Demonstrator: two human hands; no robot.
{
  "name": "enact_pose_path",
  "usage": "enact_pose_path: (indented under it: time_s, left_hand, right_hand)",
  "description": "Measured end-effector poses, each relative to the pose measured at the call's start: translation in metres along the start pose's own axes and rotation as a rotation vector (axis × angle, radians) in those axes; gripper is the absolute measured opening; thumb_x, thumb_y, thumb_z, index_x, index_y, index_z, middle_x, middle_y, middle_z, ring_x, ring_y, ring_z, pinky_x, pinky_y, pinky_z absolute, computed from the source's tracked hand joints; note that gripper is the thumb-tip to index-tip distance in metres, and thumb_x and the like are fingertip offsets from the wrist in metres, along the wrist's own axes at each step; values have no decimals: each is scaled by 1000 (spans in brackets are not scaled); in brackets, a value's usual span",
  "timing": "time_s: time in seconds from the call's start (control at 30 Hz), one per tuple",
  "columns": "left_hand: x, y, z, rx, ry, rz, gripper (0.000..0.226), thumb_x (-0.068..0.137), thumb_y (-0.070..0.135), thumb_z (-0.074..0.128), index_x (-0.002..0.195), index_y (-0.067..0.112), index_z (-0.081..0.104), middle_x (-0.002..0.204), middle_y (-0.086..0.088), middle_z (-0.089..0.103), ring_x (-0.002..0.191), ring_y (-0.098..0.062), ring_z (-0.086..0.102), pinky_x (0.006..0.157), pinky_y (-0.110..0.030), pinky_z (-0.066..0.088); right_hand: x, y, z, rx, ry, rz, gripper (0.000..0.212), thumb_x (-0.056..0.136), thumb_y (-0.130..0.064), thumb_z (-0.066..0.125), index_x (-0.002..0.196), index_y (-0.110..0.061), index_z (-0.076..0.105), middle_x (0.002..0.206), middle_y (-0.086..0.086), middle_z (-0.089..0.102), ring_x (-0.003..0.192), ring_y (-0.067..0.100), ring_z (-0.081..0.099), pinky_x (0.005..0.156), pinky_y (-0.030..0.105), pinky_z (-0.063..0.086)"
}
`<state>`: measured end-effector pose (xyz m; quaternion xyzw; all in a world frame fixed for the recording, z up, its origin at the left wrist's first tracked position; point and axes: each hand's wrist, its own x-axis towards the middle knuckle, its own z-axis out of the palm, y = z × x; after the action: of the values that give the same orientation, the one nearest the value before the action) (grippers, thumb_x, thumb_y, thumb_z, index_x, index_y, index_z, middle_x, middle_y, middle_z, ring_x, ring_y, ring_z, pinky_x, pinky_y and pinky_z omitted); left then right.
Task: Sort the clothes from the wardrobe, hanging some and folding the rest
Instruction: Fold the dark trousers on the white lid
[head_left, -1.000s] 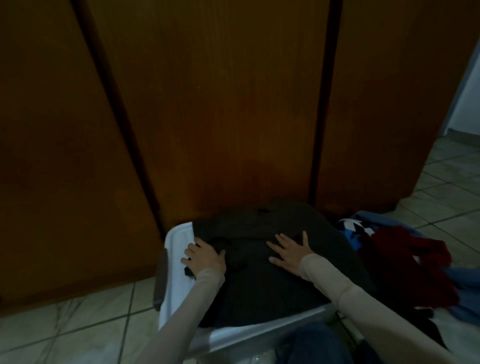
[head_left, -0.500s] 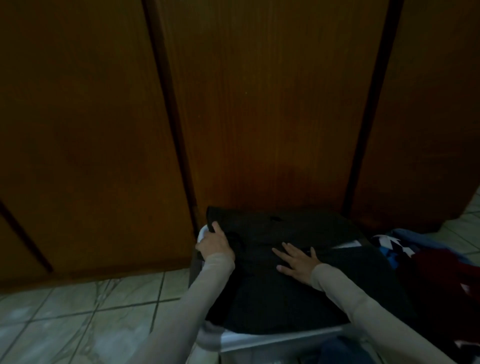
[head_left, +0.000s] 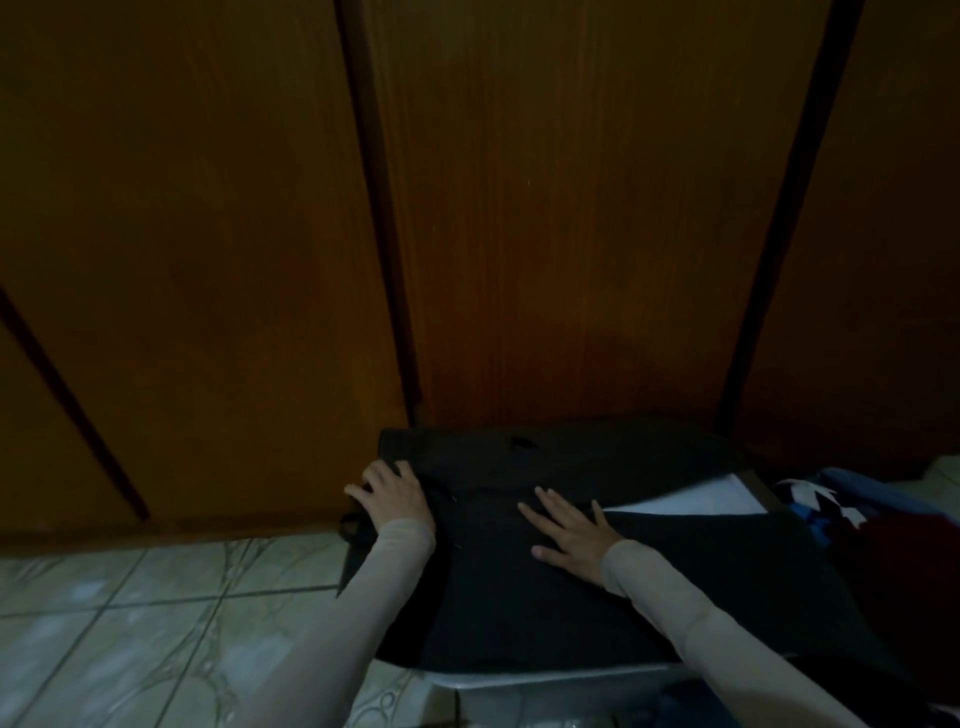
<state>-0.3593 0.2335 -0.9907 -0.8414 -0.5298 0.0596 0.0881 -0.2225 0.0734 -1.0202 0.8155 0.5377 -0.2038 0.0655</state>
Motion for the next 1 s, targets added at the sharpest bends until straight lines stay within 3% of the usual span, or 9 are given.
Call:
enact_pose_path:
  time_s: [0.17,0.3,0.37,0.47,0.6,0.87,1.0]
  left_hand:
    - [-12,10,5,64,-62,156,76,95,26,48,150,16,-2,155,-22,-8,143,-37,-8,106,-69,-1]
    - [-24,19,15,2,-10,468,68,97,17,41,151,22,1,155,-17,-17,143,-31,-18,110,-62,-6]
    - [-30,24,20,-112,-26,653,61,98,14,38,151,25,11,157,-10,-14,144,-25,-17,114,-53,-3]
    - [-38,30,20,-280,-59,813,51,98,20,42,147,25,27,158,-3,2,146,-20,-2,117,-42,7]
    - [-49,35,12,-392,-167,900,49,93,35,54,139,25,41,154,-2,23,141,-21,21,113,-35,22]
    - [-80,26,9,-371,-348,936,76,81,57,61,145,33,28,158,2,10,144,-21,12,115,-39,12]
    - [-91,12,20,-289,-348,970,93,75,59,67,148,37,14,159,4,-1,145,-18,2,116,-43,-2]
  right_hand:
    - [-6,7,3,35,21,29,62,99,-48,26,147,-36,-12,154,-3,-25,143,16,-19,113,56,-3]
    - [-20,20,4,60,23,56,64,99,-46,32,147,-36,-9,155,-2,-22,144,17,-16,115,52,1]
    - [-31,29,5,109,58,14,64,98,-39,40,149,-34,0,156,-4,-17,145,16,-9,117,46,4]
    - [-47,41,5,216,221,-94,52,94,-18,52,141,-31,36,156,-11,9,143,11,15,117,32,17]
    - [-61,40,4,231,233,-102,31,87,-24,62,116,-33,57,148,-11,32,138,10,27,112,29,22]
    - [-80,29,8,311,64,-26,65,72,-49,74,129,-34,47,151,-7,25,139,17,23,112,32,21]
    - [-99,27,16,281,6,-38,78,70,-44,77,137,-34,38,154,-8,17,141,17,16,114,35,16]
